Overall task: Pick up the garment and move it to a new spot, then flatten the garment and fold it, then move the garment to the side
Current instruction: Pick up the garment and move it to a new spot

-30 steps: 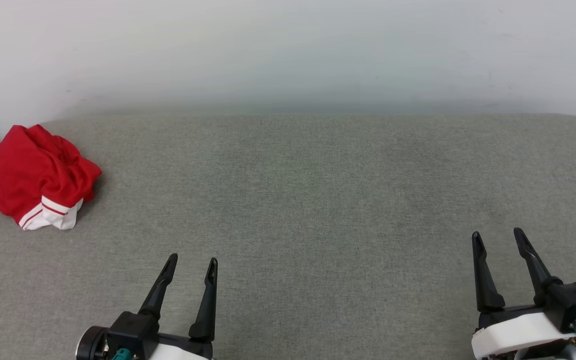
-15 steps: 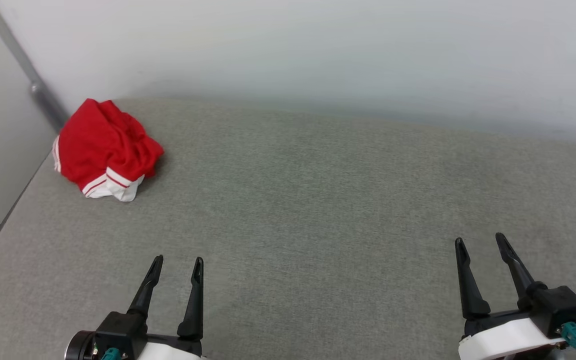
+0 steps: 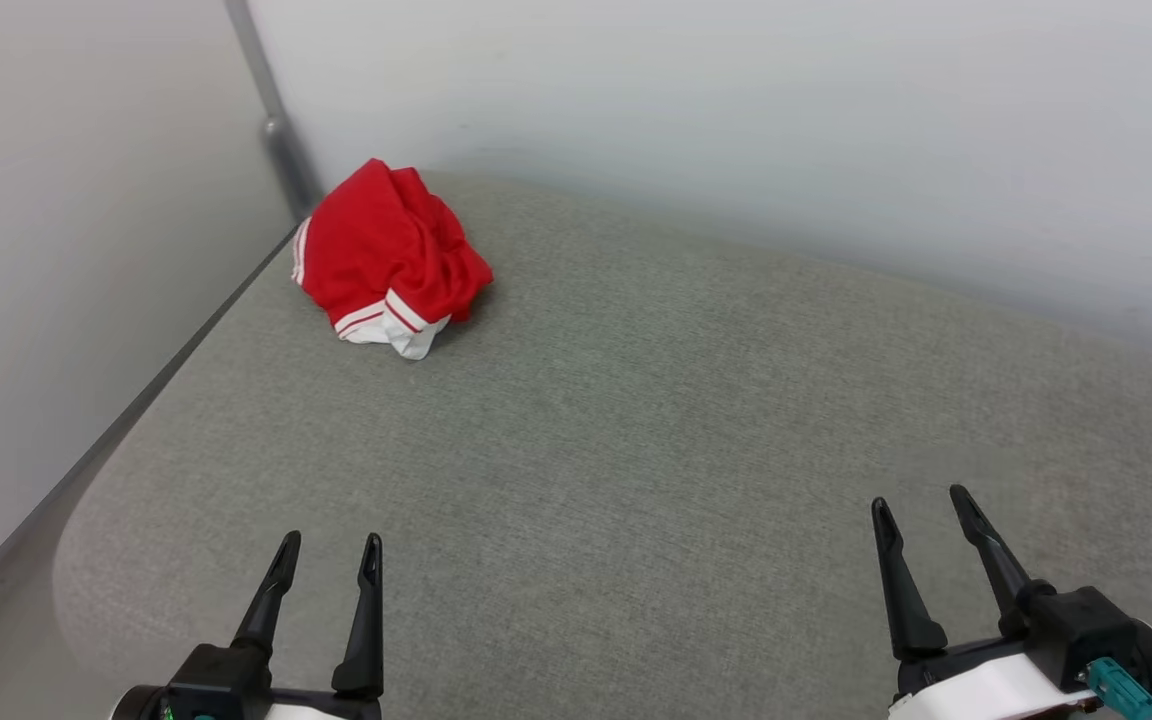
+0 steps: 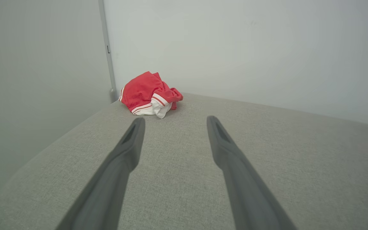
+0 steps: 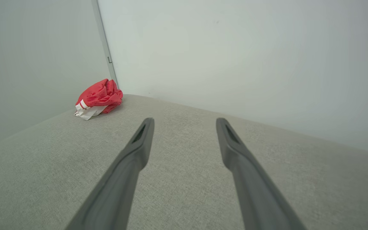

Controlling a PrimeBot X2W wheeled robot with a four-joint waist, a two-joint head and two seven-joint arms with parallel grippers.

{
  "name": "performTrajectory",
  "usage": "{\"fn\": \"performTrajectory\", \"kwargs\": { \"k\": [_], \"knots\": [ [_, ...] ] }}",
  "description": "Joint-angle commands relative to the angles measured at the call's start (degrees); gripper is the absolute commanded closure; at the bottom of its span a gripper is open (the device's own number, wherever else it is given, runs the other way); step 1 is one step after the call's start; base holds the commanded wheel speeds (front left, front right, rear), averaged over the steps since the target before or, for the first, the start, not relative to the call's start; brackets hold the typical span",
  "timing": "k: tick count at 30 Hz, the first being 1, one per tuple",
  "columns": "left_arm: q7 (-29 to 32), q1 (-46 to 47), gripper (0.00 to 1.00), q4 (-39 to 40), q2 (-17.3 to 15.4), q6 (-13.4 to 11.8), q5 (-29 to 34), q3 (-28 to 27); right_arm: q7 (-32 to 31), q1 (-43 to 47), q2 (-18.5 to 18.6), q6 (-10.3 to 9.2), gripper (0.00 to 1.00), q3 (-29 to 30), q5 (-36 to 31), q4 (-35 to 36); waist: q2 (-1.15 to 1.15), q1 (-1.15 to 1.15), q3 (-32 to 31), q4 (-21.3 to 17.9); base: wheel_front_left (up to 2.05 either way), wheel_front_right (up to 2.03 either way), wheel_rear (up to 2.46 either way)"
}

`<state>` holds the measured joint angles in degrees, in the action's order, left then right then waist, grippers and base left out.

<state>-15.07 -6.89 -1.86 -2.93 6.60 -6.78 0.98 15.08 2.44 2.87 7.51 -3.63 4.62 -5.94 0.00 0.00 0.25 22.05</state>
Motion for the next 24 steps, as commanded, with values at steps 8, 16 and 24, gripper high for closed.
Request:
{"fn": "performTrajectory", "kwargs": {
  "k": [8,16,24],
  "knots": [
    [-0.2,-1.2,0.00,0.2,0.1,0.3,0.8,-0.3,0.1,1.1,0.0,-0.04,0.00,-1.1,0.7,-0.5,0.00,0.00,-1.1,6.0,0.00,0.00,0.00],
    [-0.2,-1.8,0.00,0.9,0.1,-0.5,0.2,-1.0,0.1,-0.2,0.0,-0.04,0.00,-1.8,0.7,-1.0,0.00,0.00,-0.6,6.6,0.00,0.00,0.00],
    [-0.2,0.4,0.00,0.0,0.1,-0.2,0.4,-1.2,0.1,-0.6,0.0,-0.04,0.00,-1.2,-0.3,-0.2,0.00,0.00,1.2,5.3,0.00,0.00,0.00]
  ]
}}
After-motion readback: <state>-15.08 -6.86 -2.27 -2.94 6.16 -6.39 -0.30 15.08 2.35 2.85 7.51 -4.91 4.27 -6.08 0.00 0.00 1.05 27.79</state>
